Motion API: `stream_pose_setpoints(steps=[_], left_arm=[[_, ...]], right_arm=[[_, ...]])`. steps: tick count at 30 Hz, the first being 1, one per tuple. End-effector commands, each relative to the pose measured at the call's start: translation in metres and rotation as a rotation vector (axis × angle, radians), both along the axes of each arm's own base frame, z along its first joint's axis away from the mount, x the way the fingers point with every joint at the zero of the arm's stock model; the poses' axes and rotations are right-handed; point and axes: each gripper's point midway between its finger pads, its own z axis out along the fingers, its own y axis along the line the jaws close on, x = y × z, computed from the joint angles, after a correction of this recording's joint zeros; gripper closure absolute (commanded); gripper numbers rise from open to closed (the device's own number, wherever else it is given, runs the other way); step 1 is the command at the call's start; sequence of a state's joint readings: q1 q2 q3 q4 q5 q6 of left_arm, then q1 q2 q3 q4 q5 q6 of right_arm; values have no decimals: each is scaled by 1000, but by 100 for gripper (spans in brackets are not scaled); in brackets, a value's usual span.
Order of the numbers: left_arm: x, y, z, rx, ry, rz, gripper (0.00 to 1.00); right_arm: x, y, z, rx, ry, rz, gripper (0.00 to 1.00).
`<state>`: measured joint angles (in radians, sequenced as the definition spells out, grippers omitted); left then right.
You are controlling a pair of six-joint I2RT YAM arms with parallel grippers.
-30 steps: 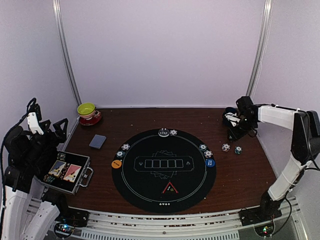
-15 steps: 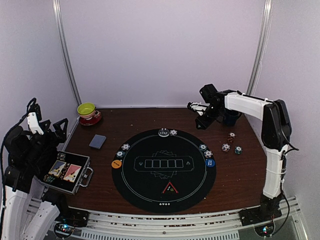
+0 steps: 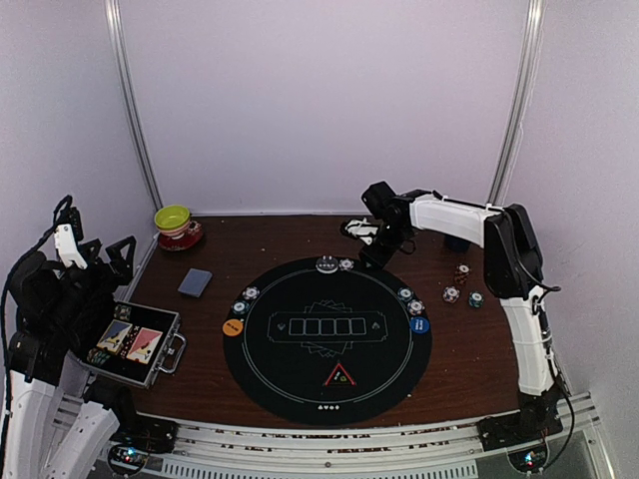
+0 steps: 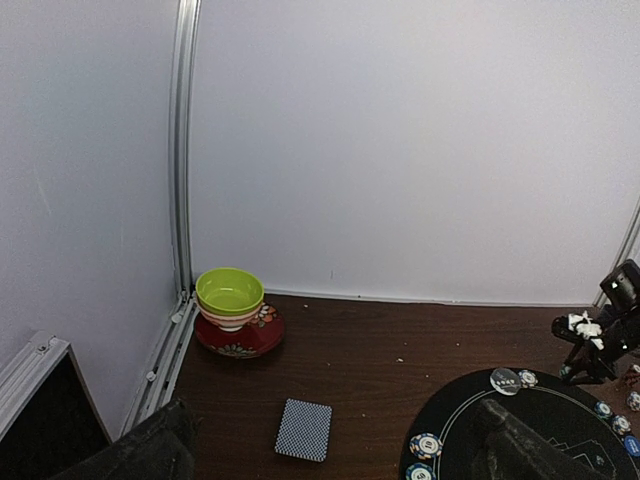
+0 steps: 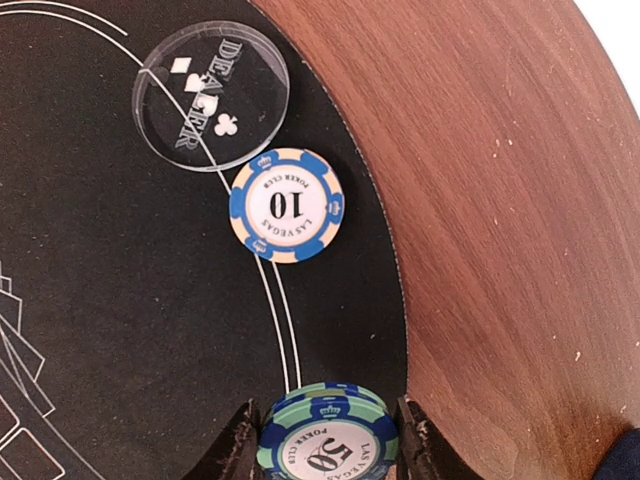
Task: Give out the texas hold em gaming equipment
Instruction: Place the pile of poker chips at the dealer area.
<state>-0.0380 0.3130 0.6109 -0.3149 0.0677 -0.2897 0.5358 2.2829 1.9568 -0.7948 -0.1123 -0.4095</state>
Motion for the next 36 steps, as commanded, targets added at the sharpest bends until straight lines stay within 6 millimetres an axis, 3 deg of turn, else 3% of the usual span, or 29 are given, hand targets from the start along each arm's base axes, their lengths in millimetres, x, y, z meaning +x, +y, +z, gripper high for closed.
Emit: stream_pose_setpoints(steps=[1, 11, 31, 36], left_arm=[[0, 1, 9, 4, -39, 4, 2], [1, 1, 10, 5, -38, 1, 2], [1, 0, 10, 3, -37, -4, 2], [1, 0, 9, 3, -36, -4, 2]], right_arm=[[8, 7, 1, -21, -39, 9, 62], [23, 15, -15, -40, -85, -3, 61], [17, 29, -44, -56, -56, 41, 60], [18, 37, -39, -48, -71, 56, 60]])
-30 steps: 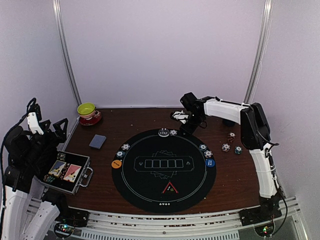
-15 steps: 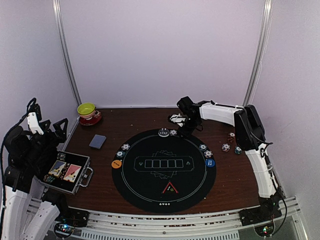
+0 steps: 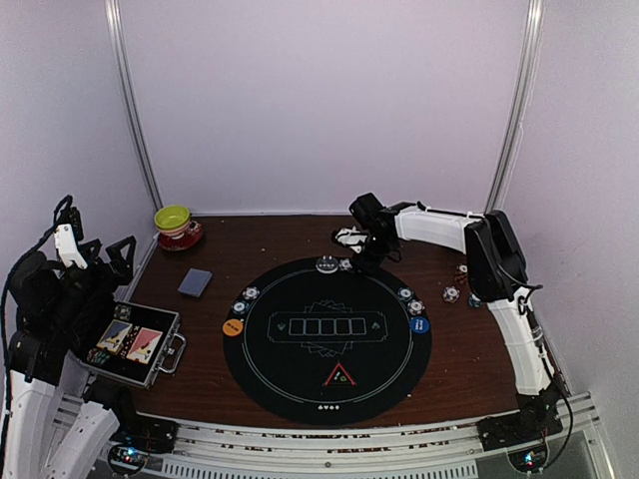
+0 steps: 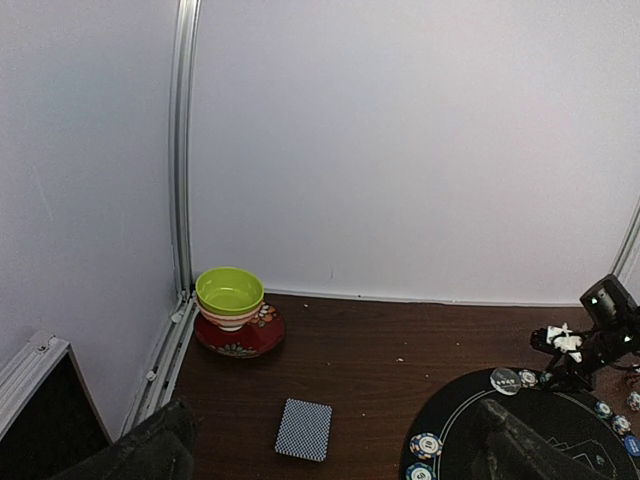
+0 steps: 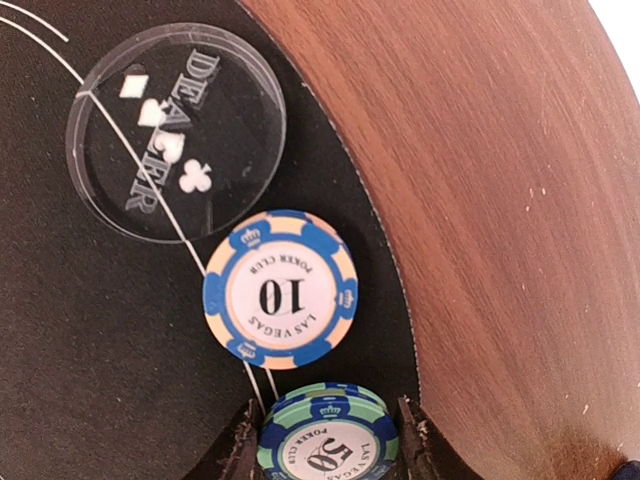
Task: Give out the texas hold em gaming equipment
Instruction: Place the pile of poker chips at the dealer area.
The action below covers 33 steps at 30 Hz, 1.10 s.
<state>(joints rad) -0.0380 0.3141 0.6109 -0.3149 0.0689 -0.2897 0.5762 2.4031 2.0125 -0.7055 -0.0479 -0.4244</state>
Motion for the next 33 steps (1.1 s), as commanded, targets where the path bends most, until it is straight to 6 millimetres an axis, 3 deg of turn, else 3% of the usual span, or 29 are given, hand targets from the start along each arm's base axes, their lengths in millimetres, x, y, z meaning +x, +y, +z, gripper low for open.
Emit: stream_pose_setpoints(steps=[1, 19, 27, 33], left_arm=[[1, 0, 10, 3, -38, -1, 2], [1, 0, 10, 3, -38, -4, 2], [0, -1, 10, 3, -41, -6, 2], [0, -1, 11, 3, -42, -6, 2]], right_arm=[[1, 14, -4, -9, -16, 33, 60], [7, 0, -6, -54, -41, -34, 59], [5, -17, -25, -67, 9, -68, 59], [4, -18, -31, -67, 26, -66, 59]])
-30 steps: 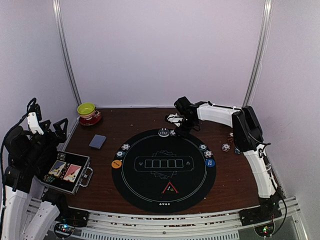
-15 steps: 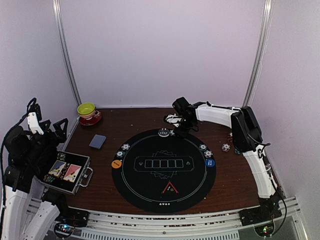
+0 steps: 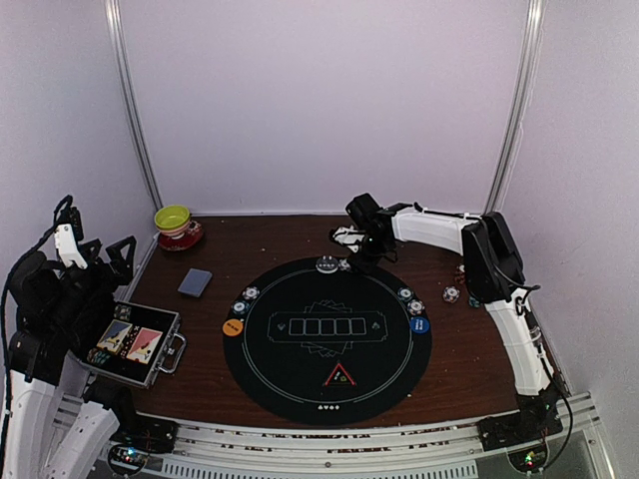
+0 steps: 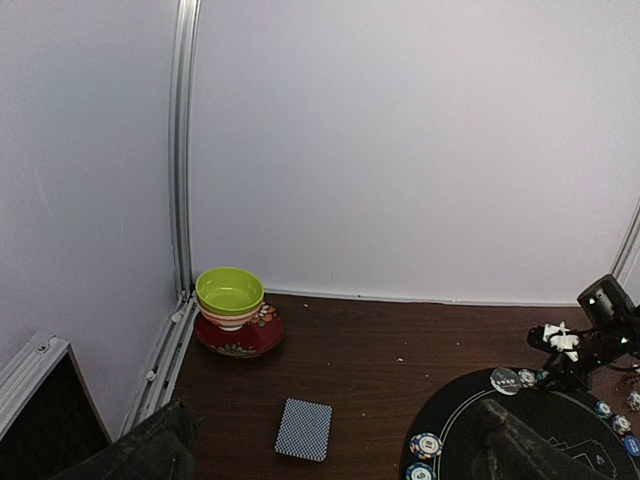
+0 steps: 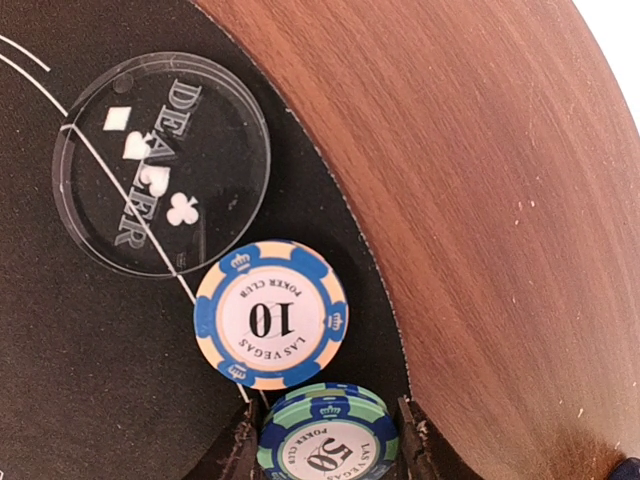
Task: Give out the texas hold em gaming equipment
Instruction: Place the pile of poker chips at the dealer area.
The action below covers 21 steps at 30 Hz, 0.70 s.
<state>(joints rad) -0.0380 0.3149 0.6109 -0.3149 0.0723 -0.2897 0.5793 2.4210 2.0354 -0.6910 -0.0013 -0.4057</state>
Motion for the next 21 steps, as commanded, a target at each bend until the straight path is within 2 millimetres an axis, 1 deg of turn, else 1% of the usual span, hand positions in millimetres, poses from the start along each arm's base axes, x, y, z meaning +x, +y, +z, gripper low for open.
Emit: stream_pose_setpoints(steps=[1, 5, 7, 12, 13, 16, 19, 21], left_arm=[[0, 0, 11, 3, -42, -2, 2], [0, 0, 11, 4, -44, -3, 2], [0, 0, 10, 2, -41, -4, 2], [0, 0, 11, 3, -43, -1, 2], [0, 0, 11, 2, -42, -1, 2], [0, 0, 11, 3, -41, -3, 2], [0, 0, 10, 4, -41, -1, 2], [0, 0, 11, 3, -42, -1, 2]], right_arm=[[-6, -17, -32, -51, 63, -32, 58], [-6, -19, -35, -63, 68, -34, 52], [-6, -19, -33, -64, 67, -32, 48], [-9, -17, -22, -53, 70, -20, 28], [-4, -14, -9, -37, 50, -16, 26], [-1, -11, 24, -11, 11, -11, 19], [0, -13, 72, 39, -43, -6, 12], [-1, -22, 104, 62, -76, -16, 8]])
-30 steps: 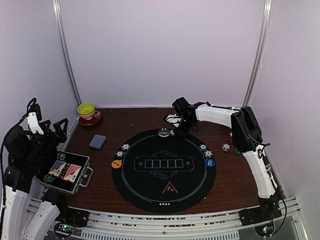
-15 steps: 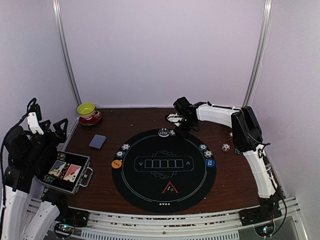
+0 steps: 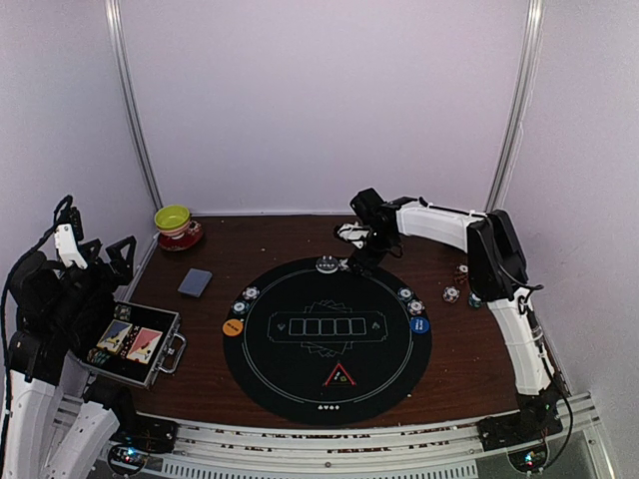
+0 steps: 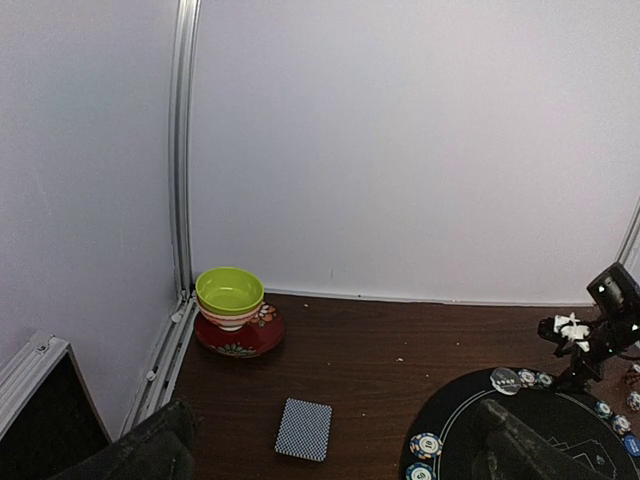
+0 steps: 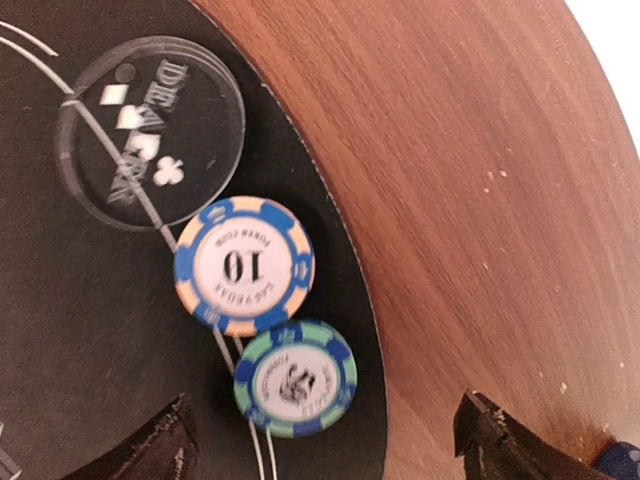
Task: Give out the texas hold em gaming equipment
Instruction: Place the pile of poker chips at the dealer area, then pick up the pile of poker chips from the pile of poker chips.
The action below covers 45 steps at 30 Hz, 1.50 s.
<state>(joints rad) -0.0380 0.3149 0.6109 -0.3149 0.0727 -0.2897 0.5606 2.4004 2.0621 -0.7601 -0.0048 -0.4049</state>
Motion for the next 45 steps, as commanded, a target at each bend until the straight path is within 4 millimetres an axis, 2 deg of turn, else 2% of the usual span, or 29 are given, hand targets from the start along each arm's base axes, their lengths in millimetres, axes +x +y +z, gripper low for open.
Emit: stream_pose_setpoints(steps=[1, 4, 7, 9, 10, 13, 16, 18, 20, 22, 28, 32, 45], left_arm=[[1, 0, 10, 3, -38, -1, 2], [1, 0, 10, 3, -39, -1, 2], [0, 0, 10, 3, -40, -2, 2], [0, 0, 10, 3, -42, -1, 2], [0, 0, 11, 3, -44, -1, 2], [0, 1, 11, 3, -44, 2, 2], [0, 1, 10, 3, -42, 3, 2], [1, 2, 10, 3, -39, 7, 2], [1, 2, 9, 3, -38, 10, 2], [0, 3, 10, 3, -41, 12, 2], [1, 2, 9, 3, -37, 9, 2], [1, 2, 9, 3, -40, 8, 2], [-1, 2, 11, 3, -49, 7, 2]], right_arm=[[0, -17, 106, 79, -116, -10, 6], [0, -52, 136, 98, -142, -81, 2], [-4, -98, 139, 111, -111, -179, 0], [-7, -130, 132, 118, -78, -247, 0], [-9, -153, 121, 115, -48, -295, 0], [-14, -198, 97, 104, 1, -398, 0], [-17, -236, 78, 62, 30, -483, 0], [-21, -251, 66, 49, 59, -510, 0], [-26, -257, 58, 42, 86, -519, 0], [-34, -255, 49, 44, 125, -505, 0], [-45, -256, 39, 47, 134, -521, 2], [-48, -263, 28, 28, 127, -543, 6], [-45, -271, 19, 18, 118, -574, 21]])
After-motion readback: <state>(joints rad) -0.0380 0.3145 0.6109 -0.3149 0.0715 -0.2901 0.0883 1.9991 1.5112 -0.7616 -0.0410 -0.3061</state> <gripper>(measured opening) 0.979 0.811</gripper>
